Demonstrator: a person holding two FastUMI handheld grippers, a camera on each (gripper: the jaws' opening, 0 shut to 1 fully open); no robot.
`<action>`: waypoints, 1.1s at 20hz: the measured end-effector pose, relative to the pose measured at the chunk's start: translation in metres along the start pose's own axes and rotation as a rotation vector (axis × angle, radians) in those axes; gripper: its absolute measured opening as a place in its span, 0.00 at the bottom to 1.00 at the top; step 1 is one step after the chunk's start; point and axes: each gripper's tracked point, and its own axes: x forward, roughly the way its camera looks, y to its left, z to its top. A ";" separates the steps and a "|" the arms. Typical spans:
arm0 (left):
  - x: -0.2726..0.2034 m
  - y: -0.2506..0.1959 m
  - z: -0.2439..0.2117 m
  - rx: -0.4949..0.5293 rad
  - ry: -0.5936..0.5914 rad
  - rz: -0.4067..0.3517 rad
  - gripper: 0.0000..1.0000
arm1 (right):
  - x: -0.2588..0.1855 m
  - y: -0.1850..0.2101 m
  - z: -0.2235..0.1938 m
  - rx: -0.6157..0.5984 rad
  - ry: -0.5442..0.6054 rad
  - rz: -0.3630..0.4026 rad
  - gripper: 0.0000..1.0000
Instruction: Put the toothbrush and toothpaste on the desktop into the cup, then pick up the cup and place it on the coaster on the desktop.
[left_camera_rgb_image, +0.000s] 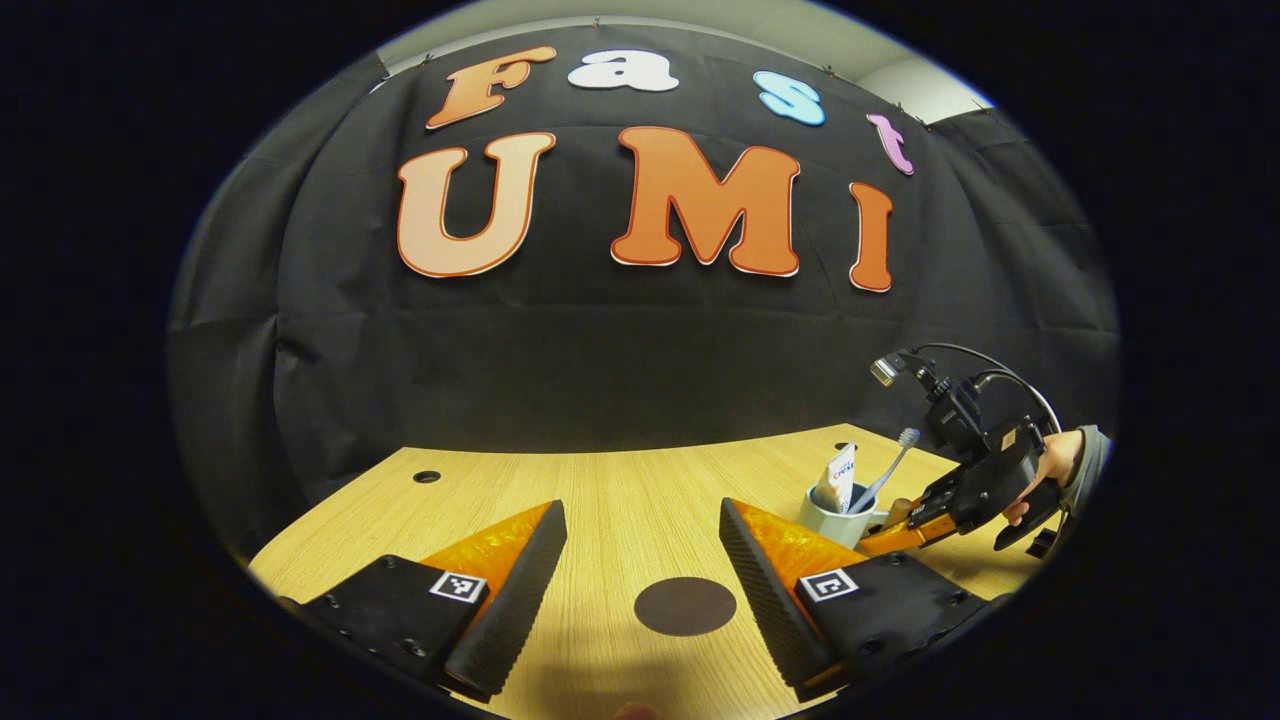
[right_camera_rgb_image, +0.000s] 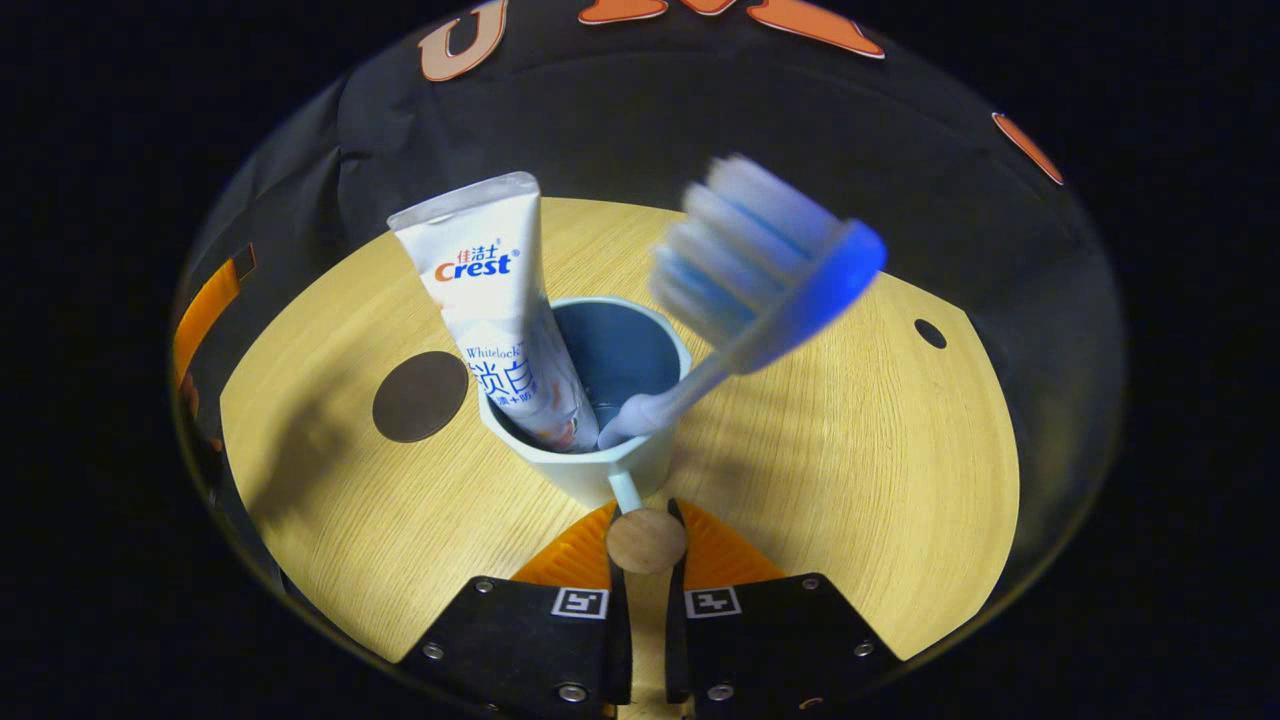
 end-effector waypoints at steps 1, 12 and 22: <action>-0.001 0.002 0.000 -0.001 0.000 0.003 0.98 | -0.001 0.000 0.001 0.000 -0.003 -0.004 0.13; -0.002 0.010 -0.009 -0.011 0.019 0.019 0.98 | 0.001 0.005 0.004 0.022 -0.037 0.034 0.13; -0.010 0.020 -0.009 -0.005 0.011 0.038 0.98 | 0.006 0.007 0.010 0.017 -0.077 0.082 0.13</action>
